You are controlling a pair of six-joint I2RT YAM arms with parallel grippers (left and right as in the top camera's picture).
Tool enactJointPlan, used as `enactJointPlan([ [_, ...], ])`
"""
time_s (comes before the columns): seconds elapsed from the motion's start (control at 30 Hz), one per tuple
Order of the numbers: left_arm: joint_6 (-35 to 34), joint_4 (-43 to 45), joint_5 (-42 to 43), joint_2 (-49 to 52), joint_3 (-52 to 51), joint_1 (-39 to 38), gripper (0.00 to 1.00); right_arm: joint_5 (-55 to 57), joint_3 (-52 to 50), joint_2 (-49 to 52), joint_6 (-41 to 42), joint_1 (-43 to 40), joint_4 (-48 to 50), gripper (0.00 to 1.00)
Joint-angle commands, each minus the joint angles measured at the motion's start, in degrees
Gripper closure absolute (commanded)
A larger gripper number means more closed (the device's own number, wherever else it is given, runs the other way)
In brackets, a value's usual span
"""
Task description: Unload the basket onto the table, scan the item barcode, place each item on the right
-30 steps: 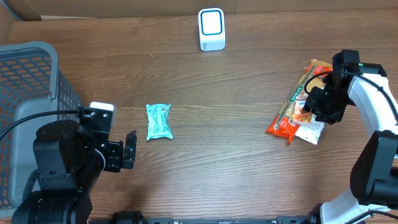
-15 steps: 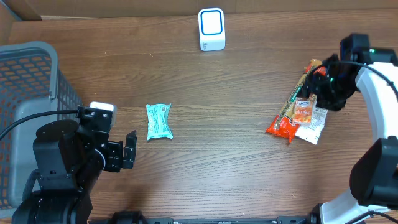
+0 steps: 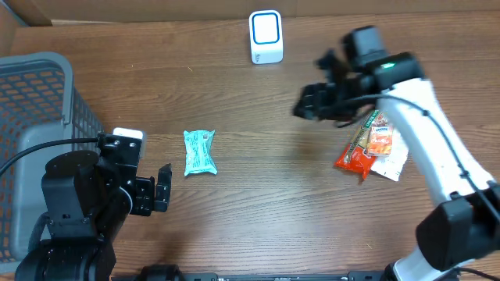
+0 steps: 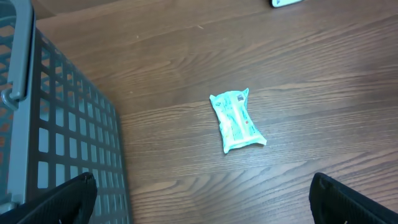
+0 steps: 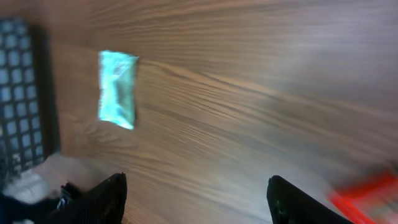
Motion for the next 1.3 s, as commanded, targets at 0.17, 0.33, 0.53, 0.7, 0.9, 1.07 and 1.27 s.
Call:
enactJointPlan([
  [0.17, 1.2, 0.2, -0.5, 0.1, 0.2, 0.2, 0.01, -0.9, 0.7, 8.7, 8.6, 15.0, 15.5, 0.27],
  [0.33, 1.3, 0.2, -0.5, 0.1, 0.2, 0.2, 0.0, -0.8, 0.7, 14.4, 11.8, 21.1, 24.3, 0.27],
  [0.53, 1.3, 0.2, -0.5, 0.1, 0.2, 0.2, 0.0, 2.4, 0.7, 20.0, 16.4, 25.2, 28.4, 0.27],
  [0.7, 1.3, 0.2, -0.5, 0.1, 0.2, 0.2, 0.0, 2.7, 0.7, 23.1, 17.4, 26.4, 29.9, 0.28],
  [0.9, 1.3, 0.2, -0.5, 0.1, 0.2, 0.2, 0.0, 2.7, 0.7, 25.8, 19.2, 26.9, 30.3, 0.48],
  [1.07, 1.3, 0.2, -0.5, 0.1, 0.2, 0.2, 0.0, 2.6, 0.7, 26.2, 19.2, 27.7, 30.8, 0.52],
  [1.27, 1.2, 0.2, -0.5, 0.1, 0.2, 0.2, 0.0, 4.3, 0.7, 26.6, 19.2, 30.3, 31.7, 0.55],
])
